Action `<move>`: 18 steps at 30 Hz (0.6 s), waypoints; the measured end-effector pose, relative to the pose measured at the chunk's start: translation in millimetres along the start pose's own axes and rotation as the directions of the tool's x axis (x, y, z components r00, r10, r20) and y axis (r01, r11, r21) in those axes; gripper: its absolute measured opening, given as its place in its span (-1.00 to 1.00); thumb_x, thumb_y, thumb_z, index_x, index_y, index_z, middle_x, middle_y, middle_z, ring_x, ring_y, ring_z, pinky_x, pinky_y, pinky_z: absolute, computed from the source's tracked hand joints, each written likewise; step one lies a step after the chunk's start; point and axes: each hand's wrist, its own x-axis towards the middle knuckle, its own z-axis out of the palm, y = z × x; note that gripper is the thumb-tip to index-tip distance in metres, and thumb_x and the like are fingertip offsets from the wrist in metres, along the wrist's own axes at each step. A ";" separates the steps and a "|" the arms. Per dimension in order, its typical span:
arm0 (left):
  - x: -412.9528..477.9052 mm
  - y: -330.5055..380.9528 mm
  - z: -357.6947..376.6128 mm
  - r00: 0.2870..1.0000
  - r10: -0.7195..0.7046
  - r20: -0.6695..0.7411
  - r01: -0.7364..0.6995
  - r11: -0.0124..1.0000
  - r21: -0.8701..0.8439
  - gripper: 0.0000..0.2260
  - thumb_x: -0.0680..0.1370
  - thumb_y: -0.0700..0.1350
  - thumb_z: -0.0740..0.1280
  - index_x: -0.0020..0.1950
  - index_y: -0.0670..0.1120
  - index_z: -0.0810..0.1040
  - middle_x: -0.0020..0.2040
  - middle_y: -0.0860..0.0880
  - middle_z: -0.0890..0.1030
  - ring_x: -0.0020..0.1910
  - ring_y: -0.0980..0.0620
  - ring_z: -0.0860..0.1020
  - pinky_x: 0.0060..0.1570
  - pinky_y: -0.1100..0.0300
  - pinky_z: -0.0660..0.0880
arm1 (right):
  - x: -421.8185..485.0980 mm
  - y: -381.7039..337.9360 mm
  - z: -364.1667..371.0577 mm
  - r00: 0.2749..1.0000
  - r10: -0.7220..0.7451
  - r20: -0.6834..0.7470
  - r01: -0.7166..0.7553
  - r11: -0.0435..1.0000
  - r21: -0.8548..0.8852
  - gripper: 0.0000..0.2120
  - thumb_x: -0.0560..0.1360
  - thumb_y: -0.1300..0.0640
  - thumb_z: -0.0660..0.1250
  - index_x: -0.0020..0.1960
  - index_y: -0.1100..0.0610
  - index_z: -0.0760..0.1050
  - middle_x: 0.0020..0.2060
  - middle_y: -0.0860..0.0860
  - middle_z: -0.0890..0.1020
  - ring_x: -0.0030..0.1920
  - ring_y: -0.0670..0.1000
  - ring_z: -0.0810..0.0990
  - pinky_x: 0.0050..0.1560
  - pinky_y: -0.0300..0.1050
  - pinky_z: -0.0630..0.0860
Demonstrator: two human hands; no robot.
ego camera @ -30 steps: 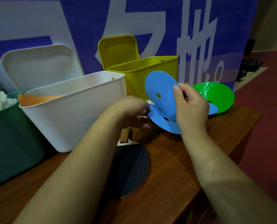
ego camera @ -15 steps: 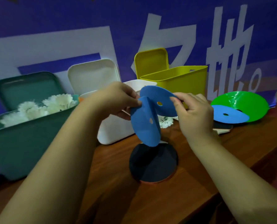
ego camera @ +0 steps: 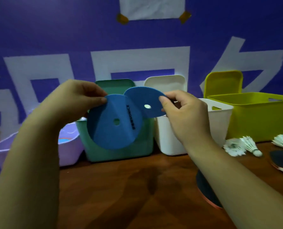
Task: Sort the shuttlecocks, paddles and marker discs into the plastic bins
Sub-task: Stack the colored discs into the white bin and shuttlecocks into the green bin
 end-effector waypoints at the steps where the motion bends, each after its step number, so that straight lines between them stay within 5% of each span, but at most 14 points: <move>1: 1.6 -13.8 -11.9 0.999 -0.012 -0.033 0.012 1.000 0.018 -0.95 0.58 -0.08 0.49 -0.01 0.07 0.73 -0.21 0.13 0.72 -0.19 0.12 0.65 -0.18 0.10 0.59 | 0.7 -8.4 16.0 1.000 0.001 0.022 -0.001 1.000 0.027 -0.90 0.63 0.05 0.43 0.08 -0.03 0.73 -0.15 -0.16 0.72 -0.09 -0.10 0.71 -0.09 -0.06 0.69; 12: 11.7 -136.3 -78.7 0.907 -0.155 -0.392 0.185 0.982 0.040 -0.90 0.59 -0.15 0.45 -0.01 0.06 0.70 -0.10 0.07 0.70 -0.08 0.06 0.62 -0.08 0.15 0.47 | -5.8 -60.1 163.0 0.984 0.024 0.174 -0.063 0.972 0.225 -0.93 0.60 0.06 0.46 0.00 -0.03 0.72 -0.17 -0.14 0.72 -0.10 -0.12 0.70 -0.11 -0.20 0.61; 15: 14.6 -160.1 -86.4 0.826 -0.173 -0.537 0.203 0.979 -0.004 -0.89 0.60 -0.16 0.43 0.04 0.02 0.72 -0.06 0.03 0.70 -0.05 -0.01 0.62 -0.02 0.09 0.54 | -6.5 -66.9 190.8 0.981 0.022 0.190 -0.075 0.958 0.276 -0.92 0.61 0.06 0.44 0.01 -0.02 0.72 -0.16 -0.14 0.72 -0.09 -0.09 0.70 -0.05 -0.03 0.66; 18: 15.2 -174.0 -88.0 0.673 -0.188 -0.716 0.266 0.964 -0.003 -0.86 0.62 -0.14 0.38 0.07 0.05 0.72 -0.02 0.06 0.68 -0.02 -0.02 0.60 -0.11 0.13 0.47 | -3.6 -72.0 214.4 0.981 0.038 0.188 -0.094 0.950 0.298 -0.92 0.60 0.05 0.43 0.01 -0.02 0.72 -0.14 -0.15 0.73 -0.06 -0.10 0.70 -0.01 0.03 0.65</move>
